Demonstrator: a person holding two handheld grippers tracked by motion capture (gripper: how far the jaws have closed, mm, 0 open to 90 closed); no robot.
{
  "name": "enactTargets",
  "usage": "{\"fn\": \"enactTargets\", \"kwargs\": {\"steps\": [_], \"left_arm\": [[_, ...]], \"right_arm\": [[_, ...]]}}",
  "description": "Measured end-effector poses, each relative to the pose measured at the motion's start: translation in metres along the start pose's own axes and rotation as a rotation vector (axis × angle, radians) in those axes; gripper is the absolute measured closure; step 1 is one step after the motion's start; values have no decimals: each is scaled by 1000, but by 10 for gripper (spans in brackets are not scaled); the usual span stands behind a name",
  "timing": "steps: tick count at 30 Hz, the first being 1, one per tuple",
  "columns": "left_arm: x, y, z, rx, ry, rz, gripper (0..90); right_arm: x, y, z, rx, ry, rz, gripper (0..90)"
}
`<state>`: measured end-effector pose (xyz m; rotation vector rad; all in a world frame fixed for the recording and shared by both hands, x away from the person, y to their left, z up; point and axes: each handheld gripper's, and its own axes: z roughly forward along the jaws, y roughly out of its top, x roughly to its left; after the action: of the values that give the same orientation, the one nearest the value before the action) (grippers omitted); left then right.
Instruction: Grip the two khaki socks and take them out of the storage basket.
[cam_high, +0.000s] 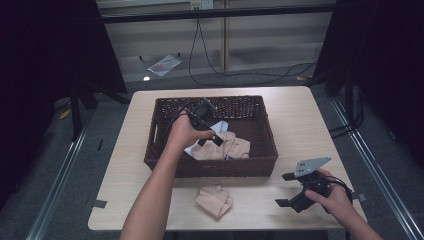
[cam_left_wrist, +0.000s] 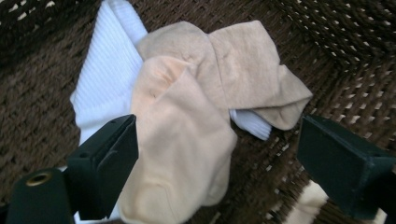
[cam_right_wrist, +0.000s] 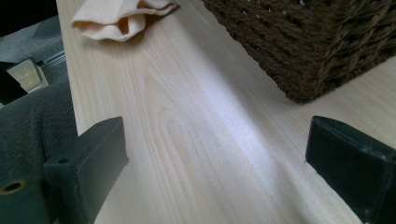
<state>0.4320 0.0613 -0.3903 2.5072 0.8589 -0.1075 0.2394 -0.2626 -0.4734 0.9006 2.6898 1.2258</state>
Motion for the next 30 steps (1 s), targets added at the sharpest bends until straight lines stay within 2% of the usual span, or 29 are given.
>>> {"fn": "enactTargets", "kwargs": {"steps": [9,12,16,21,22,25,26,30], "left_arm": [[9,4,18,16,22,22,153],[11,5,23,6,31,29,152],[14,6,33,21,21,7,132],[17,3,46,6,27,-16,130],[18,2,49,-8,33,-36,130],[21,0,53,-6,46,-38,131],[21,1,53,9,42,-33,131],[22,-1,59,-2,55,-29,171]], "right_arm": [[0,0,0,1,-1,2,51],[0,0,0,1,-1,2,51],[0,0,-1,-3,2,5,51],[-1,0,-1,-3,3,3,51],[-1,0,-1,-4,4,3,51],[-1,0,-1,-6,3,3,51],[0,0,-2,0,3,10,51],[-1,0,-1,-5,1,2,51]]}}
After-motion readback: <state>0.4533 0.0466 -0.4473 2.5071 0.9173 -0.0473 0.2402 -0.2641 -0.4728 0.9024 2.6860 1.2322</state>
